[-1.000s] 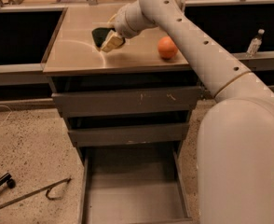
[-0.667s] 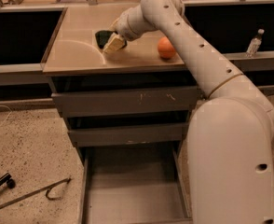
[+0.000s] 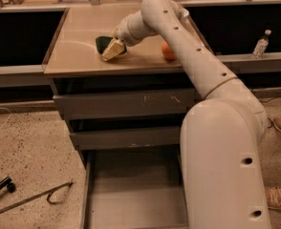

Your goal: Pick sponge from bottom drawer and place on counter

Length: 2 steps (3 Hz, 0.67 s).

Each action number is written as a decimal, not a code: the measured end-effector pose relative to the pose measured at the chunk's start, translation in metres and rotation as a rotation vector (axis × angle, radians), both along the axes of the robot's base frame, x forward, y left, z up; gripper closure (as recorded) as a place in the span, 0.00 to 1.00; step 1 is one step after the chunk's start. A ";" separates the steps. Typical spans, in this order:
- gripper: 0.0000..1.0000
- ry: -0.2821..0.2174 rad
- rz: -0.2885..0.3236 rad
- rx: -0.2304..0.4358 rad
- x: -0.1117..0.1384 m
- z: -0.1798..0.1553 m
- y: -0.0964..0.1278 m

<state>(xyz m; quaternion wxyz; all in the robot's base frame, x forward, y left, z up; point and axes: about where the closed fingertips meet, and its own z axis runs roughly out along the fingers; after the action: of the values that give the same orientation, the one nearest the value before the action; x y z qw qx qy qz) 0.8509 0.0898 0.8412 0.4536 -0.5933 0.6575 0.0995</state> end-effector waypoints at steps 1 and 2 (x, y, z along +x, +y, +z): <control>0.81 0.000 0.000 0.000 0.000 0.000 0.000; 0.57 0.000 0.000 0.000 0.000 0.000 0.000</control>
Offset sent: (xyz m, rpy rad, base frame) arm 0.0000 0.0000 0.0000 0.0000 0.0000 0.0000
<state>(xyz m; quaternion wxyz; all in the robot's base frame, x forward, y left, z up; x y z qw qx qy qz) 0.8509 0.0899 0.8411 0.4536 -0.5933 0.6575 0.0996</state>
